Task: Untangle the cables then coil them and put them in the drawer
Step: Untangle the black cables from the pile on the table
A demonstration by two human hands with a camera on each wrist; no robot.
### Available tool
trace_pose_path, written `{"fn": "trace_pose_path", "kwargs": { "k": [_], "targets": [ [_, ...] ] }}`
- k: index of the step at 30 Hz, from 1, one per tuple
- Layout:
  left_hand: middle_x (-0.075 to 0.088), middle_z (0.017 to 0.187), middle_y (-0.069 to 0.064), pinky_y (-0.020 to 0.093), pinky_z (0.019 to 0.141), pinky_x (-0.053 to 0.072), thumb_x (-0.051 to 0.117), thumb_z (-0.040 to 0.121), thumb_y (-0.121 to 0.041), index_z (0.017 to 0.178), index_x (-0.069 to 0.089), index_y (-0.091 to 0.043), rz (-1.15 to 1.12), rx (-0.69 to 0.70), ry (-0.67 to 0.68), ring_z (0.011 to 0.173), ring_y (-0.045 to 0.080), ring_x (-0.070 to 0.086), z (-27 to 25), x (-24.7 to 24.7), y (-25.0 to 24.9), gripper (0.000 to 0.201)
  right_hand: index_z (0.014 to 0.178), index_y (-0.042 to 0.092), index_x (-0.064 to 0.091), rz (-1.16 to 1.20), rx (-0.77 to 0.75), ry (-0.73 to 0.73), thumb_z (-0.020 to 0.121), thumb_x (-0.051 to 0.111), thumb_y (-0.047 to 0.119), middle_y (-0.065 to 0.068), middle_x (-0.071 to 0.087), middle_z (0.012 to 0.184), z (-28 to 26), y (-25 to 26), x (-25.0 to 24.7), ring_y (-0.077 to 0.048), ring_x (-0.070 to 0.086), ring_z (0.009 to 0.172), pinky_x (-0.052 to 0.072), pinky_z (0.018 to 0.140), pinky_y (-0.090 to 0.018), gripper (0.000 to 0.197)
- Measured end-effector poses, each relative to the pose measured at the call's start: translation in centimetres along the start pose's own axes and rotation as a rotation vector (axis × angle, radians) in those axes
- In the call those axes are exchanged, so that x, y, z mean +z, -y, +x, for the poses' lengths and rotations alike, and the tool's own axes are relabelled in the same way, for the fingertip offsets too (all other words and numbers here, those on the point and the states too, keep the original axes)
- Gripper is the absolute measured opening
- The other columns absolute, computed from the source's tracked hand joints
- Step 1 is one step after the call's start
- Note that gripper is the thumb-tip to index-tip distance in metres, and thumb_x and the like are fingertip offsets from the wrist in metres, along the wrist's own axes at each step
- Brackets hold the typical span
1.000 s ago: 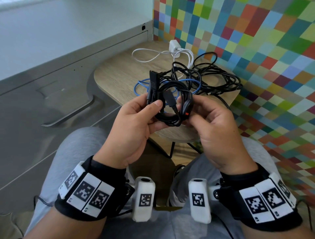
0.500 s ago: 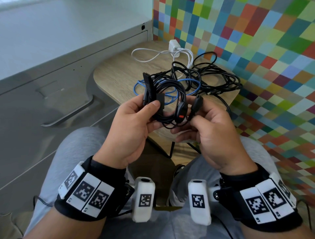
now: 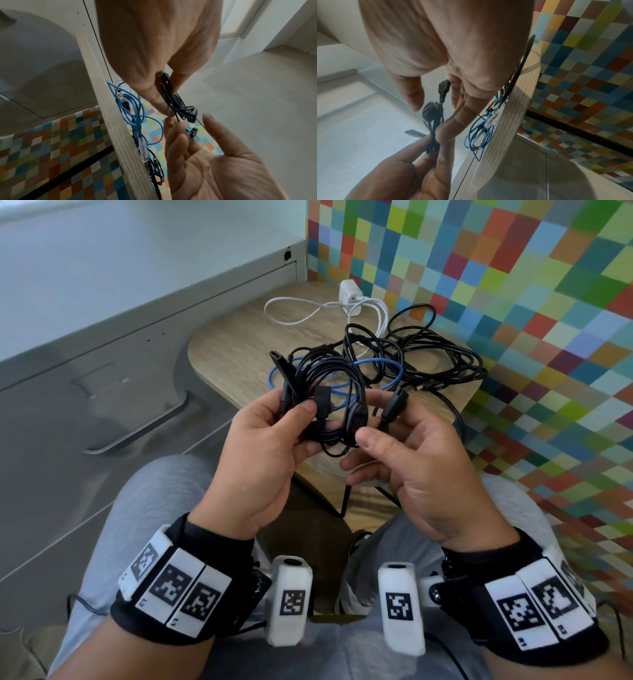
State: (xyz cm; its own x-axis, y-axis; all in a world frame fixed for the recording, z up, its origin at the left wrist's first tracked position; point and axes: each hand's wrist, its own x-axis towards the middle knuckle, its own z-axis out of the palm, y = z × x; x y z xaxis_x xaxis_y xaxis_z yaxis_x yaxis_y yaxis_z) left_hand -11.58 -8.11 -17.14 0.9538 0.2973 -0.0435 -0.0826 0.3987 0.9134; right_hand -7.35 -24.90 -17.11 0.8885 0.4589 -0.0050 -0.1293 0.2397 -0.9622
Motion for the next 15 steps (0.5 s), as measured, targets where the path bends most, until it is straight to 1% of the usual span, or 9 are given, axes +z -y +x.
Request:
{"fn": "trace_pose_path", "kwargs": {
  "k": [1, 3, 6, 8, 10, 12, 15],
  "targets": [
    [0.074, 0.098, 0.011, 0.026, 0.070, 0.059, 0.049, 0.104, -0.002, 0.113, 0.067, -0.004, 0.007, -0.002, 0.005, 0.081, 0.015, 0.072, -0.04, 0.05, 0.04, 0.020, 0.123, 0.019, 0.064, -0.031, -0.013, -0.015, 0.083, 0.080, 0.011, -0.011, 0.073, 0.098, 0.00, -0.07, 0.11, -0.027, 0.073, 0.072, 0.060, 0.061, -0.035, 0.043],
    [0.073, 0.100, 0.013, 0.023, 0.068, 0.059, 0.050, 0.103, -0.003, 0.113, 0.068, -0.005, 0.019, -0.005, 0.023, 0.082, 0.014, 0.072, -0.09, 0.10, 0.14, 0.020, 0.121, 0.019, 0.066, -0.071, -0.028, -0.041, 0.085, 0.075, 0.007, -0.006, 0.074, 0.091, 0.04, -0.16, 0.22, -0.025, 0.072, 0.070, 0.062, 0.062, -0.037, 0.040],
    [0.074, 0.104, 0.012, 0.023, 0.072, 0.059, 0.052, 0.103, -0.004, 0.115, 0.068, -0.007, 0.036, -0.005, 0.060, 0.089, 0.017, 0.071, -0.09, 0.06, 0.37, 0.021, 0.123, 0.015, 0.067, -0.106, -0.056, -0.056, 0.093, 0.069, -0.003, -0.007, 0.075, 0.095, 0.12, -0.30, 0.11, -0.026, 0.072, 0.070, 0.063, 0.066, -0.039, 0.035],
    [0.076, 0.101, 0.008, 0.021, 0.071, 0.057, 0.053, 0.102, -0.003, 0.114, 0.069, -0.009, 0.045, -0.003, 0.078, 0.091, 0.016, 0.071, -0.07, -0.05, 0.39, 0.021, 0.122, 0.017, 0.067, -0.127, -0.068, -0.062, 0.094, 0.068, -0.004, -0.007, 0.075, 0.098, 0.13, -0.36, 0.00, -0.026, 0.072, 0.071, 0.062, 0.066, -0.037, 0.035],
    [0.076, 0.098, 0.006, 0.021, 0.071, 0.056, 0.054, 0.101, -0.002, 0.112, 0.069, -0.009, 0.047, -0.002, 0.090, 0.091, 0.016, 0.071, -0.04, -0.16, 0.39, 0.020, 0.122, 0.020, 0.068, -0.154, -0.080, -0.063, 0.094, 0.068, -0.004, -0.005, 0.075, 0.098, 0.15, -0.37, -0.08, -0.026, 0.073, 0.073, 0.062, 0.066, -0.037, 0.037],
    [0.076, 0.096, 0.005, 0.022, 0.073, 0.056, 0.054, 0.101, -0.002, 0.111, 0.069, -0.008, 0.049, -0.003, 0.099, 0.091, 0.015, 0.071, 0.00, -0.26, 0.44, 0.019, 0.124, 0.020, 0.068, -0.172, -0.086, -0.063, 0.094, 0.068, -0.005, -0.004, 0.075, 0.098, 0.16, -0.38, -0.13, -0.025, 0.072, 0.074, 0.062, 0.066, -0.037, 0.038],
    [0.075, 0.093, 0.005, 0.031, 0.082, 0.058, 0.055, 0.100, -0.001, 0.109, 0.068, -0.007, 0.052, -0.003, 0.108, 0.091, 0.016, 0.070, 0.02, -0.29, 0.57, 0.017, 0.125, 0.019, 0.068, -0.174, -0.089, -0.063, 0.094, 0.069, -0.004, -0.004, 0.074, 0.099, 0.24, -0.52, -0.19, -0.022, 0.071, 0.077, 0.061, 0.065, -0.036, 0.038]
  ]
}}
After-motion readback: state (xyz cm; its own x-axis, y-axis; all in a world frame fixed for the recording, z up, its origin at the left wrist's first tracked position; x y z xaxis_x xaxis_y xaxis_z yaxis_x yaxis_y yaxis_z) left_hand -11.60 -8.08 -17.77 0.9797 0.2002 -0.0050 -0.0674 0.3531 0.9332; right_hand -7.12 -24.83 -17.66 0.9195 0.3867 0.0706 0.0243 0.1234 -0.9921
